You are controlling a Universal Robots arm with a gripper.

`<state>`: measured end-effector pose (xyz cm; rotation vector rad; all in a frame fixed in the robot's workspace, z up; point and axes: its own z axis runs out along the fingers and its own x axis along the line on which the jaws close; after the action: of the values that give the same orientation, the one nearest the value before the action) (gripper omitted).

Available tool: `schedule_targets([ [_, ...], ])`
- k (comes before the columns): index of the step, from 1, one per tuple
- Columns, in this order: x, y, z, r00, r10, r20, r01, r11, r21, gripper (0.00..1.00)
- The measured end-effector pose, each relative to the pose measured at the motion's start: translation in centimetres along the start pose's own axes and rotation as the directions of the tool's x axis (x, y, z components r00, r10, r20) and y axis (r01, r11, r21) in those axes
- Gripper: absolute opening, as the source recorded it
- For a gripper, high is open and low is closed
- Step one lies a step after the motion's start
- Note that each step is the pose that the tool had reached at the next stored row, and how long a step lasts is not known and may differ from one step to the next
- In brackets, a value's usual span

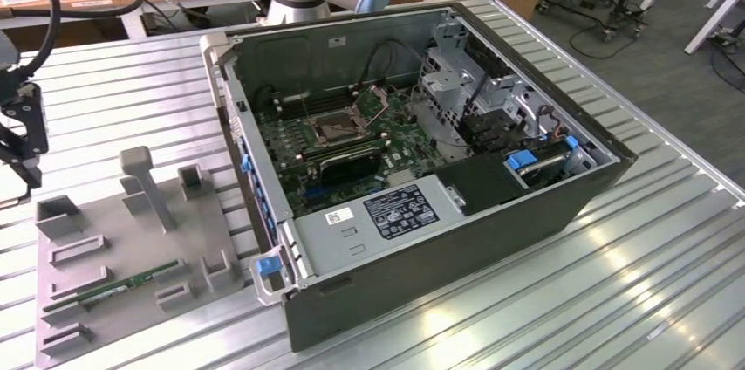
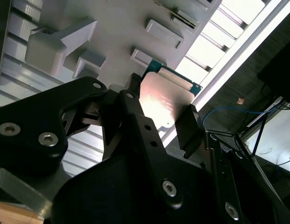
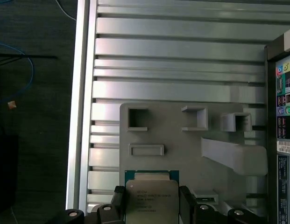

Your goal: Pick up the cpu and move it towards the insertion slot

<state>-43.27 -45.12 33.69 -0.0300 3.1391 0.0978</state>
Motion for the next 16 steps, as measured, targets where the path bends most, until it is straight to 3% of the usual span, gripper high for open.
schedule_targets([
  [7,0.00,0.02,-0.35,1.0000,0.000,0.0000,0.000,1.0000,0.0000,0.55],
  [16,0.00,0.11,-1.78,1.0000,0.000,0.0000,0.000,1.0000,-0.0001,0.55],
])
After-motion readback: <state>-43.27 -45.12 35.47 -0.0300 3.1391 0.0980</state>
